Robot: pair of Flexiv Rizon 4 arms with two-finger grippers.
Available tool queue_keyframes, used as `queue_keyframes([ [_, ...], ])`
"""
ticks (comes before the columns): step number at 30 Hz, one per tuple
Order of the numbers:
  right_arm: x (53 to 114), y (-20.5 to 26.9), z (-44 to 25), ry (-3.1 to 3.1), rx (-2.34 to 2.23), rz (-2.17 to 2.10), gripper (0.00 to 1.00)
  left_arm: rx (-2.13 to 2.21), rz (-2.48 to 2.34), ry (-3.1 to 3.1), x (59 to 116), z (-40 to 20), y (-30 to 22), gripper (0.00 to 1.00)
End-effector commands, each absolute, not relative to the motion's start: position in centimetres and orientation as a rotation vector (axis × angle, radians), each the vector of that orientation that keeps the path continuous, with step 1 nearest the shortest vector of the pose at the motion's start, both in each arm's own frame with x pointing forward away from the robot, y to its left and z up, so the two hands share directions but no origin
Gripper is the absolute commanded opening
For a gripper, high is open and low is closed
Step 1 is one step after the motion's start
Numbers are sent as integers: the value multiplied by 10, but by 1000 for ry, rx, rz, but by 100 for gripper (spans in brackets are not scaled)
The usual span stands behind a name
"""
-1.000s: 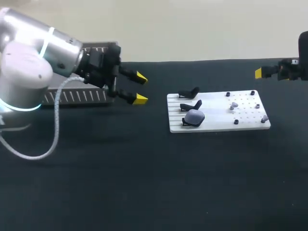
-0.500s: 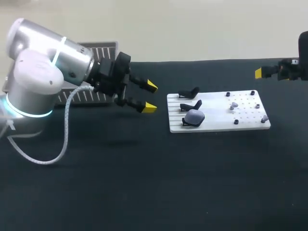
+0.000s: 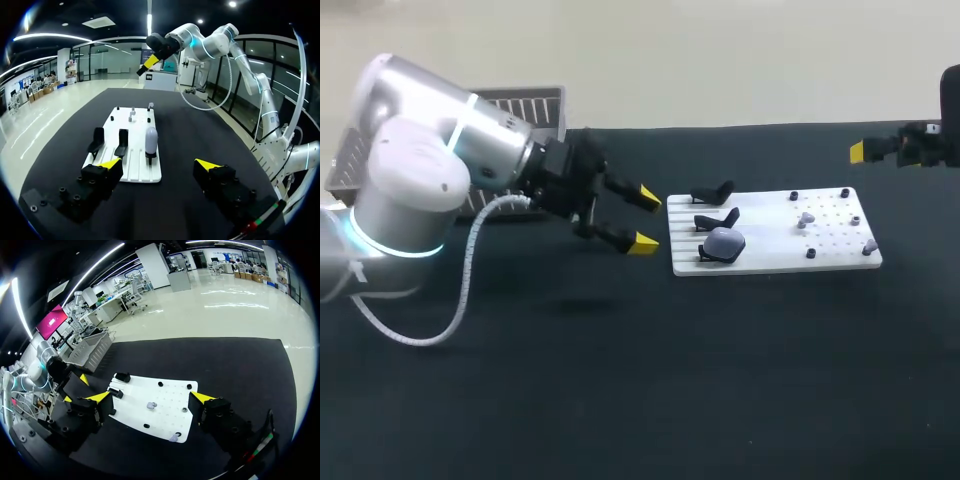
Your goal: Pick up each earbud case from the left stands, insert the matching earbuds, close the lid, and place the case in the box.
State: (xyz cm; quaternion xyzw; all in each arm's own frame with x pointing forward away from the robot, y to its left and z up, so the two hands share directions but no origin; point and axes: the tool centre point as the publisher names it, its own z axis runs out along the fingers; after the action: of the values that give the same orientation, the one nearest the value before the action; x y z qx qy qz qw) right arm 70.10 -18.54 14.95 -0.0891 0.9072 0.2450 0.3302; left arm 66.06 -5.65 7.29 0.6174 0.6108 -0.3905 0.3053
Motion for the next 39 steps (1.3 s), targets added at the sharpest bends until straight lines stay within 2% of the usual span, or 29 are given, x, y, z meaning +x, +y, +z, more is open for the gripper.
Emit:
queue_keyframes([
  [1,701,-185,150,2372,-233,640,100,1646,-1037,1615,665,67,-67,100],
  [9,701,-185,150,2372,-233,640,100,1677,-1018,1577,665,62,-81,100],
  [11,701,-185,150,2372,-233,640,100,1678,-1011,1577,666,60,-83,95],
  [15,701,-185,150,2372,-233,640,100,1703,-996,1572,669,57,-88,94],
  [17,701,-185,150,2372,-233,640,100,1709,-996,1569,670,55,-91,87],
  [19,701,-185,150,2372,-233,640,100,1712,-994,1568,670,53,-93,86],
  [22,701,-185,150,2372,-233,640,100,1701,-996,1579,670,49,-96,74],
  [29,701,-185,150,2372,-233,640,100,1686,-1012,1580,665,40,-101,73],
  [39,701,-185,150,2372,-233,640,100,1672,-1024,1580,663,36,-108,63],
])
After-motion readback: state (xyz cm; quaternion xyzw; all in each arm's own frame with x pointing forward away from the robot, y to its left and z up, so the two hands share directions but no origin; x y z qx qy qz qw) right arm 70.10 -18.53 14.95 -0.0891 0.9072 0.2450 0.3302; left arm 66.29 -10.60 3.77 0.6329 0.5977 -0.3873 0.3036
